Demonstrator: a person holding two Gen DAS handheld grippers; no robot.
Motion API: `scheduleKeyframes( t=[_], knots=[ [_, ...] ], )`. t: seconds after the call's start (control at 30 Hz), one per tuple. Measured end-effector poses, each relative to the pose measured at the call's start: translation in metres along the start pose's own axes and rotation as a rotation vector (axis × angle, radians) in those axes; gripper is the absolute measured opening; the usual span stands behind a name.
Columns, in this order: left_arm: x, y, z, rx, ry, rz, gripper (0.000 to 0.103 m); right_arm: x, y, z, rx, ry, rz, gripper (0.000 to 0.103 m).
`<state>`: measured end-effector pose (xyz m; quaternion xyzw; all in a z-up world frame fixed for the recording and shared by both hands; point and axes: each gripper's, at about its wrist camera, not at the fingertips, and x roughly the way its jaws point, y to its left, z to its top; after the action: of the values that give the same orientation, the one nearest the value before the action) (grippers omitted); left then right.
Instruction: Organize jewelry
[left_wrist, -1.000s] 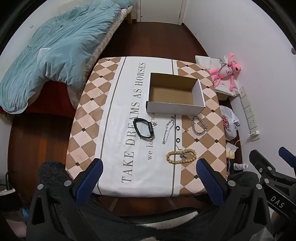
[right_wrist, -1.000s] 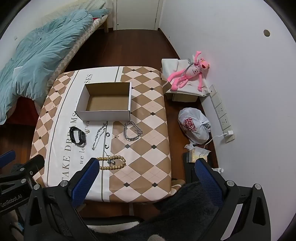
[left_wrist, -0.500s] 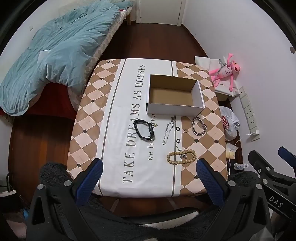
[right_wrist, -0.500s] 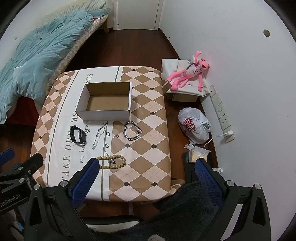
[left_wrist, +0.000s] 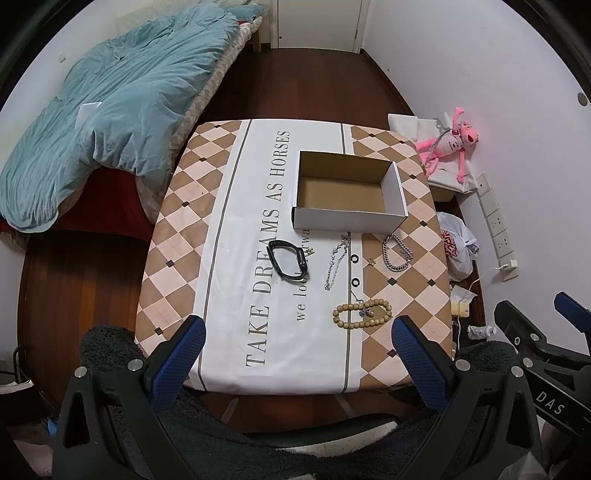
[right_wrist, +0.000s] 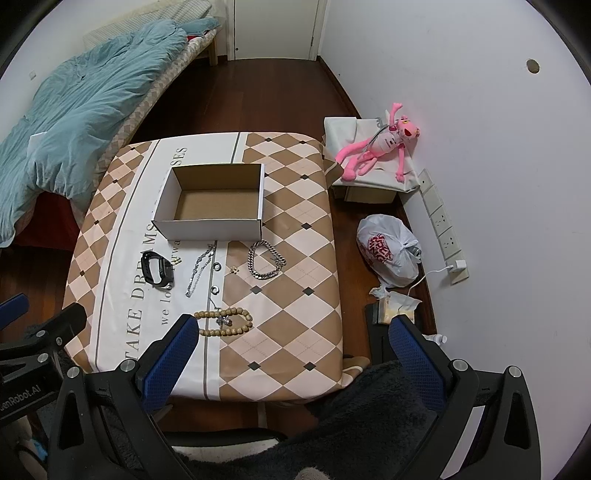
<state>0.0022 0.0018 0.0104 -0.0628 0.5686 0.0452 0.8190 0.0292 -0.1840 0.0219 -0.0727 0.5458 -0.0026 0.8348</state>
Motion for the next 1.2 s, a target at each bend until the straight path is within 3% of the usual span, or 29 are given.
scheduleKeyframes(
  t=[1.2],
  knots=[
    [-0.004, 0.008, 0.009, 0.011, -0.011, 0.008, 0.103, -0.001, 0.002, 0.005, 0.001, -0.001, 0.006, 0.103]
  ],
)
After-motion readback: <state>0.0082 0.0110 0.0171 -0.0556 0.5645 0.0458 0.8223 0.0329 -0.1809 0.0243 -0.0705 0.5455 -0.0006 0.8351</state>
